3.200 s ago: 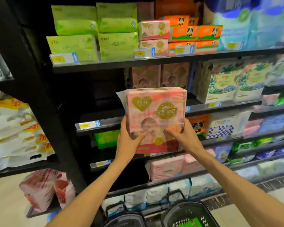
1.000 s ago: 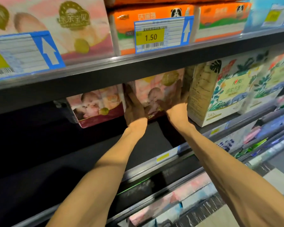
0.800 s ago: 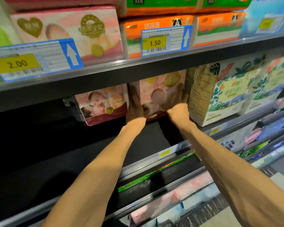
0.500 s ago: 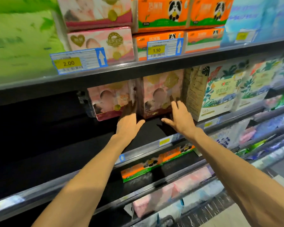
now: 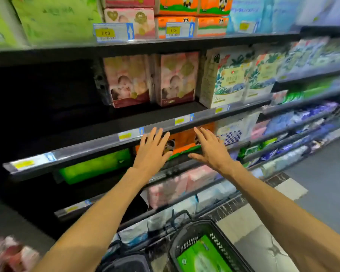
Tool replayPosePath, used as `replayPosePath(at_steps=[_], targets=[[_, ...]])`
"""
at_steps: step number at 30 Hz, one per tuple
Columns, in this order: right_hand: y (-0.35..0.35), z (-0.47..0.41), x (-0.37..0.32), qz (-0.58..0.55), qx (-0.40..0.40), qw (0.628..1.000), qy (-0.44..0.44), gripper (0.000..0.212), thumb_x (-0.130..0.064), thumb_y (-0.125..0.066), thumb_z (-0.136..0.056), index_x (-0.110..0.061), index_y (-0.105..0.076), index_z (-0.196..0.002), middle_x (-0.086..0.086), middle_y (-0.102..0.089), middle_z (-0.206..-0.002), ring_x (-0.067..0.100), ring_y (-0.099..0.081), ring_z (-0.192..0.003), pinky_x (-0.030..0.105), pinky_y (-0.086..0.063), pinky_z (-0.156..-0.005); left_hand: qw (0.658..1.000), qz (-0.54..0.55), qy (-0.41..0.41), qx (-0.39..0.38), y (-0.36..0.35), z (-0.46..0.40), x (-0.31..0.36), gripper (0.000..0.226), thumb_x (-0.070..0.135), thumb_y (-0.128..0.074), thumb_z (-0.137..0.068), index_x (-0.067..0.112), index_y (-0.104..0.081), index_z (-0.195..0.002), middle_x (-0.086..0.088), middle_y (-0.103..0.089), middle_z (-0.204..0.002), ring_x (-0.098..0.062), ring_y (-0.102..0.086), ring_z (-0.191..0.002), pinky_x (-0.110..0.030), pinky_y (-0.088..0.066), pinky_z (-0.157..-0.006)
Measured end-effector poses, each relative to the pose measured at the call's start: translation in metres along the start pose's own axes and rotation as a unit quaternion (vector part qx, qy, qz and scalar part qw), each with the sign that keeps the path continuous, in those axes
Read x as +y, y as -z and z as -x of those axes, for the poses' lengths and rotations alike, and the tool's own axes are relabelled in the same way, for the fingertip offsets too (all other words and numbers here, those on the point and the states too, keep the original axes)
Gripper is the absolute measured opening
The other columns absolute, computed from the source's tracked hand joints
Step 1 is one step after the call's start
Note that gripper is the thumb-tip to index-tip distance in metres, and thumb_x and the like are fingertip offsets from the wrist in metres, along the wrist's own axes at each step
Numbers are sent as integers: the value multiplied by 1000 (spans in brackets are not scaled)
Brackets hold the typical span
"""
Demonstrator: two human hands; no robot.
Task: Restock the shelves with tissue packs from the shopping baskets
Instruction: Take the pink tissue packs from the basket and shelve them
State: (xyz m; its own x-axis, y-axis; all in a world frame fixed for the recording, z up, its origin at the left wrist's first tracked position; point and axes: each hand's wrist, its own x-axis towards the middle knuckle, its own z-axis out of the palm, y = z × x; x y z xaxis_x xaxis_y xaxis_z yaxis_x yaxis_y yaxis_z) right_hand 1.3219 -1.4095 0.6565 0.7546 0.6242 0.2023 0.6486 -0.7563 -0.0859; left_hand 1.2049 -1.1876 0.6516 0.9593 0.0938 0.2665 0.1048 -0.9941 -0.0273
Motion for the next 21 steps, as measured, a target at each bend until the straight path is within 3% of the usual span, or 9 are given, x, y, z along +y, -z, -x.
replayPosePath(at_steps=[3,7,11,16,19,21], targets=[[-29,58,8,0,-32,1000,-1,103,-70,-59,-89,-23,-8,-165,10,-18,-170,32,-21,-155,56,-32,-119,999,18,-21,-27,-33,46,31,72,58,-37,-104,22,-16,-163,-7,-12,-171,-28,-4,-158,-53,-12,-126],[-71,134,25,7,-99,995,-24,102,-69,-61,-89,-21,-12,-165,14,-28,-164,36,-32,-149,60,-40,-111,991,26,-53,-119,-84,102,70,73,56,-38,-105,21,-12,-164,-7,-8,-171,-29,-1,-158,-53,-11,-126],[-113,205,50,-10,-168,984,-49,105,-68,-63,-87,-21,-11,-165,14,-25,-166,34,-26,-153,57,-35,-116,979,74,-73,-174,-139,152,101,74,59,-37,-104,21,-15,-164,-8,-12,-170,-30,-5,-158,-54,-17,-123],[-162,273,81,-20,-267,960,-79,109,-68,-64,-87,-28,0,-165,7,-14,-171,30,-18,-156,54,-28,-122,956,111,-75,-261,-196,207,143,77,64,-25,-103,24,-1,-164,-3,5,-171,-25,8,-158,-50,-4,-127],[-196,309,99,-25,-312,947,-72,107,-71,-57,-89,-25,2,-165,8,-13,-171,30,-19,-155,49,-25,-122,944,129,-67,-295,-234,236,170,84,70,-6,-93,25,0,-164,-4,3,-172,-24,10,-158,-50,0,-128],[-222,333,114,-21,-334,940,-62,105,-73,-53,-91,-26,6,-164,7,-13,-170,30,-22,-154,48,-27,-121,934,154,-60,-318,-259,255,189,85,71,-9,-92,26,1,-163,-4,3,-171,-24,10,-157,-47,5,-125]])
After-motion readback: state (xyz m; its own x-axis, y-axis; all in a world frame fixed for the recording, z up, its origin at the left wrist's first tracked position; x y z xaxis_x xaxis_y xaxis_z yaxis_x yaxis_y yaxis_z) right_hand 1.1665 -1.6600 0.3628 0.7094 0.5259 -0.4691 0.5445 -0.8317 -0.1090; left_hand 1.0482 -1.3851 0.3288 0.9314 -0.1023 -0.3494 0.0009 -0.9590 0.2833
